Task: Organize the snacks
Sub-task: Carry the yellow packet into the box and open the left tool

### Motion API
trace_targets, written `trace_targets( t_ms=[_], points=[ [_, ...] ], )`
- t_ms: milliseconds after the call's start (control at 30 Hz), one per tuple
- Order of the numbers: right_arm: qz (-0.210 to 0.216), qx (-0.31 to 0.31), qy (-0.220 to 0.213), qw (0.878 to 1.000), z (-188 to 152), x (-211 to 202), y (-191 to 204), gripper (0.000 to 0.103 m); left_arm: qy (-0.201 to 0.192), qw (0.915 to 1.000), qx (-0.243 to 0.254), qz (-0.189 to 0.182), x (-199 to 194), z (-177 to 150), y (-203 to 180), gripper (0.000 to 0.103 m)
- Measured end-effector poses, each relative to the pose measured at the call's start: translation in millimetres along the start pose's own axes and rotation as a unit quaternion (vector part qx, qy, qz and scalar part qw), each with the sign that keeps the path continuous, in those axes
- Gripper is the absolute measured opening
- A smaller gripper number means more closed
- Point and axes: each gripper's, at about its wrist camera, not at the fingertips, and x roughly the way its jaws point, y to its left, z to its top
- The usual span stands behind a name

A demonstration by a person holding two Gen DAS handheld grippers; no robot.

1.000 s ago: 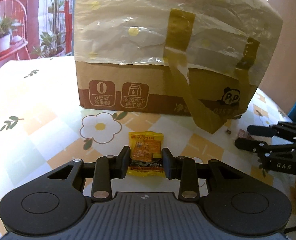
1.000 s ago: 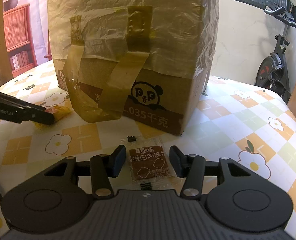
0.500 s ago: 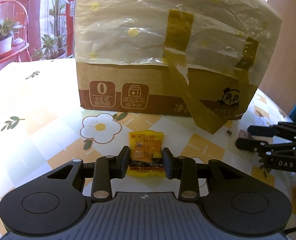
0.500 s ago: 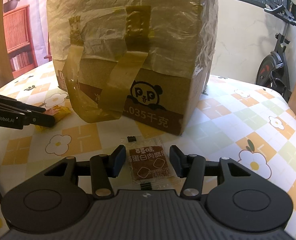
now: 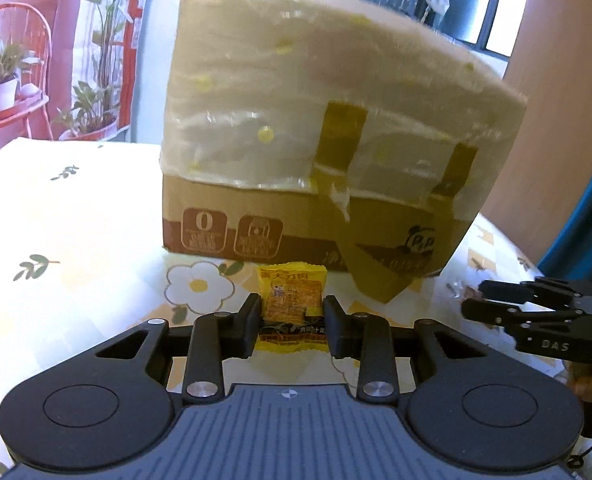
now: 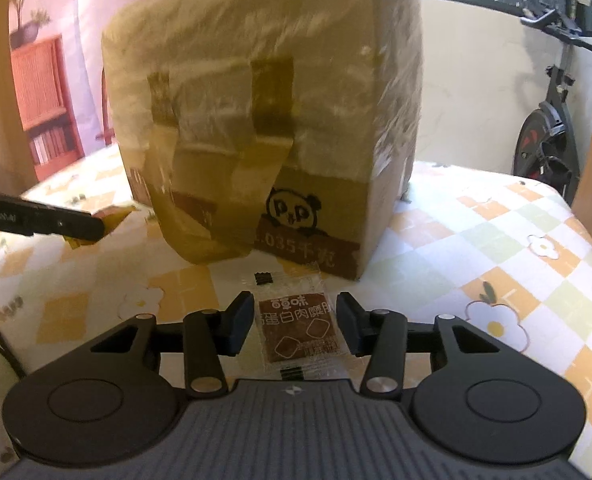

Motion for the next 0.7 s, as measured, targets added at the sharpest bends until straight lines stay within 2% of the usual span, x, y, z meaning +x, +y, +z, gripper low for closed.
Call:
trace_targets(
  t_ms=[100,167,233,433,567,700],
  points=[
    [-0.007,0.006,-0.018,1.000,3.2,-17.6,0.2,0.048,0.000,0.9999,-0.011,0.000,-14.0,8.5,1.3,0.035],
    [-0.008,0.021,-0.031,0.999,8.8,-29.9,-2.5,0.048,-0.014,0.9998,-0.015,-0.006,-27.4,17.1,2.1,0.035],
    [-0.005,0.039,-0.059,0.997,19.6,-45.8,-6.1,0.048,-0.033,0.9993,-0.016,-0.010,-40.7,29.2,1.9,0.035],
    [0.005,0.040,-0.152,0.988,73.8,-83.3,-10.3,0.048,-0.106,0.9941,0.004,-0.023,-66.2,81.4,-7.4,0.035],
    [0.026,0.033,-0.198,0.979,120.4,-93.5,-11.8,0.048,-0.142,0.9887,0.032,-0.036,-64.8,119.7,-21.6,0.035],
    [0.018,0.008,-0.196,0.980,162.5,-77.9,-8.6,0.048,-0.144,0.9869,0.044,-0.058,-40.3,158.8,-37.4,0.035]
  ],
)
